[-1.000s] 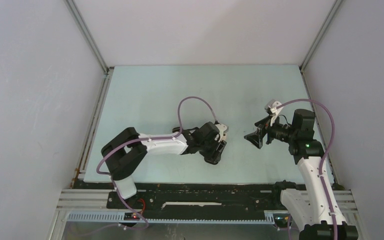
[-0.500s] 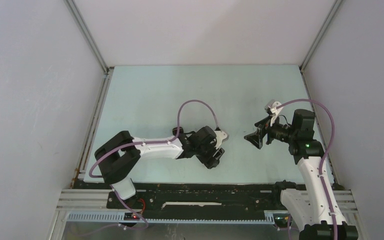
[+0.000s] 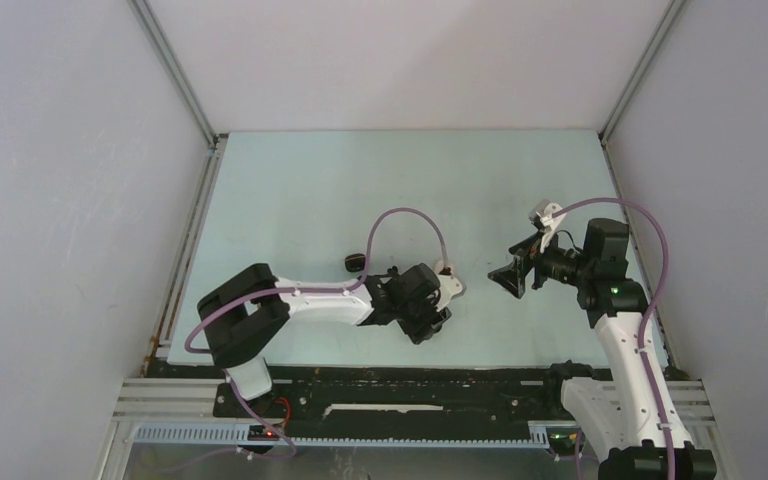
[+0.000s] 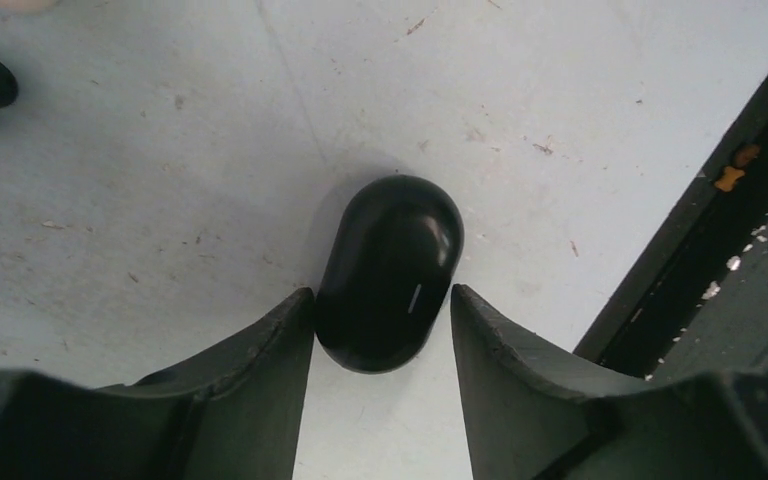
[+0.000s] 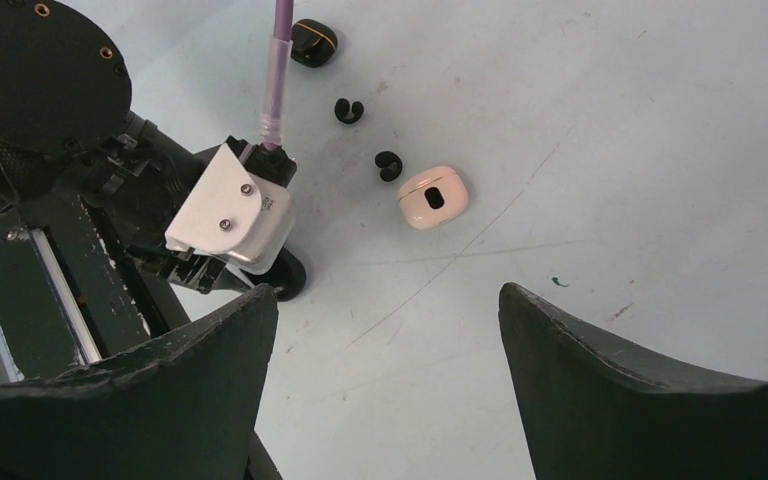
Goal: Insert the wireless bluetooth earbuds into the charging case
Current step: Pick up the charging case at the center of the board.
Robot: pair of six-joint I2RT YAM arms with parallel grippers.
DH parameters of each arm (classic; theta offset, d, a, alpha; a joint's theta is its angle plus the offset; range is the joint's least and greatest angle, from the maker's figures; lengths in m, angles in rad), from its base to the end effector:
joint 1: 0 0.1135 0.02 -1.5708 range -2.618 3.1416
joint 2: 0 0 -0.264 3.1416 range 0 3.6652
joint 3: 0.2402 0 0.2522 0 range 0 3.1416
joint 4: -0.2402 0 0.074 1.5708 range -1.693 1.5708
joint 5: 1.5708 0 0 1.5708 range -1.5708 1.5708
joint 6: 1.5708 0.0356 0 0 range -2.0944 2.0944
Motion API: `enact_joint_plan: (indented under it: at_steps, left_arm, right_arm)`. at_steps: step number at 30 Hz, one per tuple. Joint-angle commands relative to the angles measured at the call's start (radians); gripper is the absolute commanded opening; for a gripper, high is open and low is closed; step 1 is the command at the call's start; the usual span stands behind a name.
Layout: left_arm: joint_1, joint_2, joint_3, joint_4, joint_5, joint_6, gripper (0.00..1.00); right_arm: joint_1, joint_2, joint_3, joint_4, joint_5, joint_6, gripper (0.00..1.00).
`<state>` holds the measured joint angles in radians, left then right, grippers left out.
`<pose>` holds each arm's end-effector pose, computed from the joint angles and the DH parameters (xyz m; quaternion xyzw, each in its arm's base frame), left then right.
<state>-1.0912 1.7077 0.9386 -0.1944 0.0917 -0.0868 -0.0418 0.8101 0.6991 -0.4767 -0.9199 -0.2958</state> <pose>0.1522 -0.2998 0.1579 0.4709 0.8289 -0.2023 0.2241 0.1687 0.0213 0.2842 -0.3079 0.7571 0.3147 0.4827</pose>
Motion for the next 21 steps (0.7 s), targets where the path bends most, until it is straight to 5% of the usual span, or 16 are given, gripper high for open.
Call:
enact_joint_plan:
  at_steps: [1,8,14,21]
  left_arm:
    - [-0.019,0.026,0.018,0.007,-0.077,0.042,0.55]
    - [-0.050,0.040,0.032,0.009,-0.088,0.063,0.39]
    - [-0.106,-0.143,-0.063,0.105,-0.237,0.081,0.28]
    - [-0.148,-0.319,-0.099,0.143,-0.375,0.120,0.26]
  right_arm:
    - [-0.004,0.005,0.008,0.008,-0.019,0.002,0.83]
    - [-0.007,0.020,0.008,0.021,-0.004,0.035,0.83]
    - [-0.042,0.114,0.028,0.028,0.060,0.213,0.83]
    - [0.051,0.329,0.093,-0.085,-0.138,0.178,0.59]
